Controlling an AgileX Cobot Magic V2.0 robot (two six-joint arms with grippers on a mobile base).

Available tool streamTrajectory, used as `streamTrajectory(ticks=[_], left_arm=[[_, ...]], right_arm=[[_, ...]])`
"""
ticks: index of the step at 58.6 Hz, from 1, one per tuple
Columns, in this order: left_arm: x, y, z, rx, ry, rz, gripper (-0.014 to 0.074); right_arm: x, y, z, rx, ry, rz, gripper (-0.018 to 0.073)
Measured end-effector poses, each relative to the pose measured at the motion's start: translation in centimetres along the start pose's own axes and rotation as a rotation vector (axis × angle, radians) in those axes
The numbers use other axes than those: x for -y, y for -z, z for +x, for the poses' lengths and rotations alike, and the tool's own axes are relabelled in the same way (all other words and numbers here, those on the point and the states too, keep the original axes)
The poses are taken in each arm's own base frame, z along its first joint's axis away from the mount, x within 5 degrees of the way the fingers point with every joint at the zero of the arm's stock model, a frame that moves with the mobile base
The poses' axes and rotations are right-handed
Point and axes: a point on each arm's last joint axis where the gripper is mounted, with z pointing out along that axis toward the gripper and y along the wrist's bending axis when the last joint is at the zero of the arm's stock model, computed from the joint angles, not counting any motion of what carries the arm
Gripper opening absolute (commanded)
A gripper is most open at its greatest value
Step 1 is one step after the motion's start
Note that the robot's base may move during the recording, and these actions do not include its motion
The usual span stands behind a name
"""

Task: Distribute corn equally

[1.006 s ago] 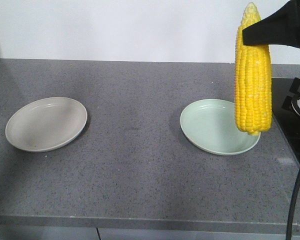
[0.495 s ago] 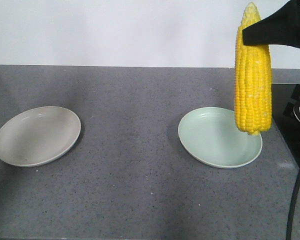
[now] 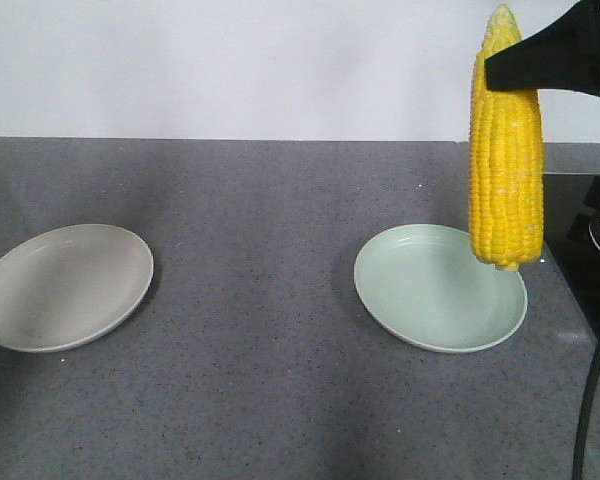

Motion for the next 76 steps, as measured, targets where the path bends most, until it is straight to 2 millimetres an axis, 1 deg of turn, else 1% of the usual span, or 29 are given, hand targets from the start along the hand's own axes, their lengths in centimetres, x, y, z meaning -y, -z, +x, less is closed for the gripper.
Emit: streamTrajectory(ticks=[76], left_arm=[[0.00,0.00,0.00,0.000,0.000,0.000,-0.0006]], right_arm=[[0.00,0.00,0.00,0.000,0.000,0.000,-0.0005]])
